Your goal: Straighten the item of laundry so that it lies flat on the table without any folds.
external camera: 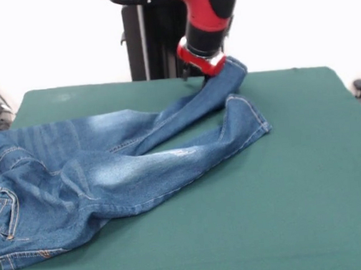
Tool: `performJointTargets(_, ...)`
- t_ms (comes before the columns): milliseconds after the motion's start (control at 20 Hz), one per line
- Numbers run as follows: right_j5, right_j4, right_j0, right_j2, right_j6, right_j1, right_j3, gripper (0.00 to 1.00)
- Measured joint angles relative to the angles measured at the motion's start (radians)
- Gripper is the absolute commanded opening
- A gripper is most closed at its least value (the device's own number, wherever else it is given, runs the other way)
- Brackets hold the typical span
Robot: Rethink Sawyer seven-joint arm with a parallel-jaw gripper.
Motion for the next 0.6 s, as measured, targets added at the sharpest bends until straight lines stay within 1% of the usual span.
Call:
performJointTargets(100, -0.019, 0.000, 0.035, 0.008, 0.000, -0.016, 0.000, 1.00)
performJointTargets(200, -0.034, 0.000, 0.053, 0.021, 0.000, -0.026, 0.000, 1.00)
performJointTargets(350, -0.061, 0.000, 0.068, 0.054, 0.000, -0.039, 0.000, 1.00)
performJointTargets(600, -0.110, 0.000, 0.067, 0.092, 0.000, -0.043, 0.002, 1.00)
